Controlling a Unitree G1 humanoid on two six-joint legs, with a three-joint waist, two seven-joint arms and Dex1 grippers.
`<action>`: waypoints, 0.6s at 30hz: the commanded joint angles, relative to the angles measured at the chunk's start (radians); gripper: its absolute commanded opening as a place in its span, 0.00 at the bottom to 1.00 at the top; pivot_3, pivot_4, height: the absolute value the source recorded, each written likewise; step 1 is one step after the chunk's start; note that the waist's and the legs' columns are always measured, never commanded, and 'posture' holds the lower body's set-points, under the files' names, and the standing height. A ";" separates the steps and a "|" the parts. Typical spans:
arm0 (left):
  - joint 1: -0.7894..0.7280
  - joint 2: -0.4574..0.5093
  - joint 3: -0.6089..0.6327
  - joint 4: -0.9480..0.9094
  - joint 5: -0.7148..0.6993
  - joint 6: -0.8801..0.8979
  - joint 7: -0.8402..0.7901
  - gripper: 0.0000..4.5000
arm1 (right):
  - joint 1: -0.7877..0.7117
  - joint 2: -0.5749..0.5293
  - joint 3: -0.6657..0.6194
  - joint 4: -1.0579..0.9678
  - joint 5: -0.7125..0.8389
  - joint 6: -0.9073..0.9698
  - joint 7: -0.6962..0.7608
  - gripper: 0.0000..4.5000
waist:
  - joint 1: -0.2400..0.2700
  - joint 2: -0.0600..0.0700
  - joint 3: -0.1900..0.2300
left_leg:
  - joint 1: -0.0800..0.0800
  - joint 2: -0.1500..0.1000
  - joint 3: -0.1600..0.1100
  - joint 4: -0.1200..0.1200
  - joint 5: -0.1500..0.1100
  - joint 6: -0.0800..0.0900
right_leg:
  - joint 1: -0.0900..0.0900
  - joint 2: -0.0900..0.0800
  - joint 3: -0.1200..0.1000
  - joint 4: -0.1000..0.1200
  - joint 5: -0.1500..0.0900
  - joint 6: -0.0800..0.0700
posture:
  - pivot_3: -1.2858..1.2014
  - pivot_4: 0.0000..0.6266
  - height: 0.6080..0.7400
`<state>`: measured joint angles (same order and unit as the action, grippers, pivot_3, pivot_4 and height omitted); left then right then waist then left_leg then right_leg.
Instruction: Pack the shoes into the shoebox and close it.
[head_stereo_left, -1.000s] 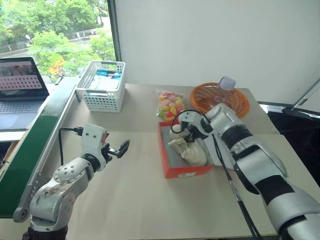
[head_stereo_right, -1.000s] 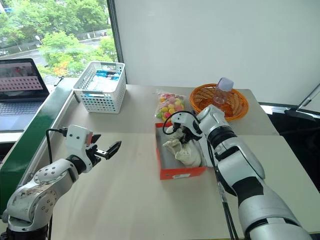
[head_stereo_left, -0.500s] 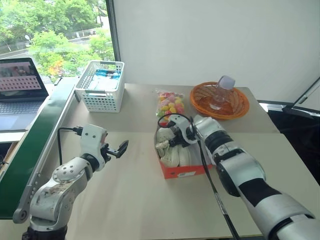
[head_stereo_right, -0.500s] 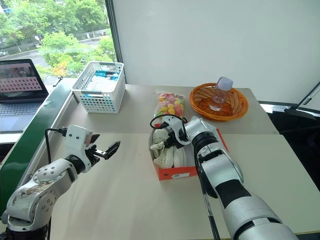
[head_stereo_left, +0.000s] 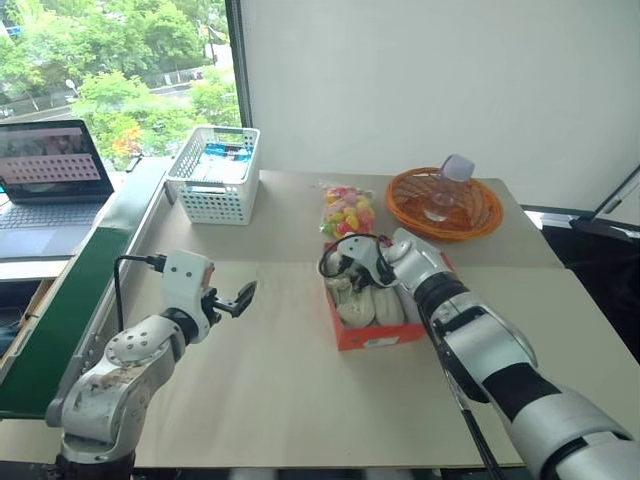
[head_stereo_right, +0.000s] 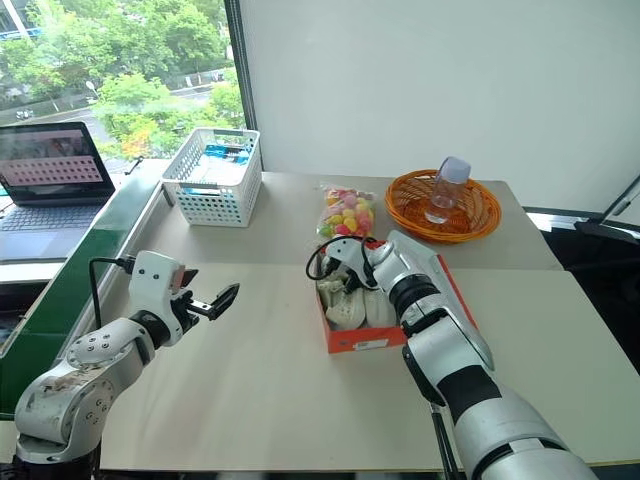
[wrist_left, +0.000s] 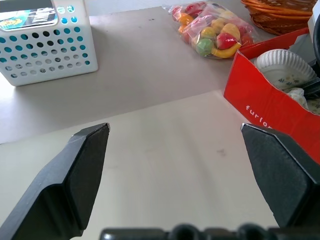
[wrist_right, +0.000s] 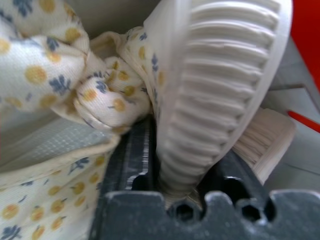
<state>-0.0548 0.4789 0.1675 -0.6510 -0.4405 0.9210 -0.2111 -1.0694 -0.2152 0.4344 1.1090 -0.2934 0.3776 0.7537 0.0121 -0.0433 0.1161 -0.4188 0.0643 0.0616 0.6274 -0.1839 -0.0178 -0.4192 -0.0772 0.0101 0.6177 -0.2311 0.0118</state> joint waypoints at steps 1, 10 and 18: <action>-0.027 0.019 -0.011 -0.017 0.012 -0.022 -0.022 1.00 | 0.055 -0.063 0.026 0.066 -0.058 0.055 -0.003 0.64 | 0.000 0.000 0.000 | -0.001 0.000 0.000 0.000 0.000 0.000 | 0.000 0.000 -0.001 -0.001 0.000 0.000 | 0.52 0.24 1.00; -0.071 0.150 -0.099 0.033 0.043 -0.049 -0.158 1.00 | 0.000 -0.169 -0.045 -0.343 0.038 0.329 0.249 1.00 | 0.002 0.009 0.012 | -0.005 0.000 0.001 0.001 0.000 0.001 | -0.004 0.000 -0.003 -0.001 0.001 0.000 | 0.52 0.24 1.00; -0.157 0.186 -0.166 0.126 0.066 -0.095 -0.257 1.00 | -0.005 -0.289 -0.096 -0.723 0.163 0.614 0.396 1.00 | -0.008 0.018 0.023 | -0.029 -0.003 0.006 -0.002 0.011 0.017 | -0.025 0.007 0.002 0.011 0.004 0.007 | 0.52 0.24 1.00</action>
<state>-0.1989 0.6463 0.0063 -0.5277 -0.3896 0.8540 -0.4467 -1.0527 -0.4904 0.3707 0.4666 -0.1653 0.9425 1.1321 0.0044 -0.0254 0.1387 -0.4500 0.0616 0.0677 0.6256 -0.1742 0.0000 -0.4466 -0.0690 0.0127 0.6292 -0.2296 0.0187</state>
